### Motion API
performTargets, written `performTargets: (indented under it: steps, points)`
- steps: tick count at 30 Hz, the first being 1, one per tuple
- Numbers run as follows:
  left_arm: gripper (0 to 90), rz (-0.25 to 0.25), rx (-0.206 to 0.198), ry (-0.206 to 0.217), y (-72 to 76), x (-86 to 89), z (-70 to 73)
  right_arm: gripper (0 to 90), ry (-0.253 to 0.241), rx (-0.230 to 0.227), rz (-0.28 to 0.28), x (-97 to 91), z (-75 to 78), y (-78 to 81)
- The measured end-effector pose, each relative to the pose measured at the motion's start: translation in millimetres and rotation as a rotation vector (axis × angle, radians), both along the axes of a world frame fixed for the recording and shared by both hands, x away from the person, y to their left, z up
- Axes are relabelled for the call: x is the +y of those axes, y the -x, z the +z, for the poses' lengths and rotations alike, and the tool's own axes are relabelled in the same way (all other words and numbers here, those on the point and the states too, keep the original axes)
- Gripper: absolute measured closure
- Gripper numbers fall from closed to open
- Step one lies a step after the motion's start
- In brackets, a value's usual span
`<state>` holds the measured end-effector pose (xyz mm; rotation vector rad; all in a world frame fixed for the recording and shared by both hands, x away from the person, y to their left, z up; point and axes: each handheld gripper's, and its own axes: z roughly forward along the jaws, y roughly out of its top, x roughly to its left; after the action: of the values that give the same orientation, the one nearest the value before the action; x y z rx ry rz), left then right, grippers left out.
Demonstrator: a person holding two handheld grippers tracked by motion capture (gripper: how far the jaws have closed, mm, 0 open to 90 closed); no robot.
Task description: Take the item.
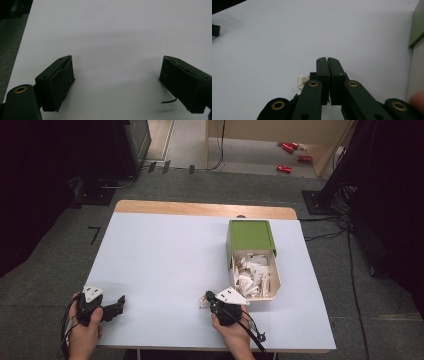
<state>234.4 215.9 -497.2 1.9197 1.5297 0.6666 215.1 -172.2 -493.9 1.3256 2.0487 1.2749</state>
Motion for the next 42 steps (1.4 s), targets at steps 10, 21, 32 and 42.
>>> performTargets:
  steps: [10, 21, 32, 42]
  points:
    - [12.8, 0.0, 0.0, 0.001, 0.0, 0.0, 0.0, 84.7, 0.0, 0.015, 0.003, -0.1, -0.5, -1.8]
    - [12.8, 0.001, -0.001, 0.002, -0.1, -0.1, -0.1, 65.1, -0.013, -0.034, 0.038, 2.5, 18.1, 7.0]
    - [12.8, 0.001, 0.001, 0.002, -0.2, 0.0, 0.0, 54.1, -0.066, -0.116, 0.029, -3.6, 46.4, 16.3]
    - [12.8, 0.001, 0.002, 0.002, -0.2, 0.0, 0.1, 49.4, -0.095, -0.148, 0.023, -13.9, 66.8, 19.1]
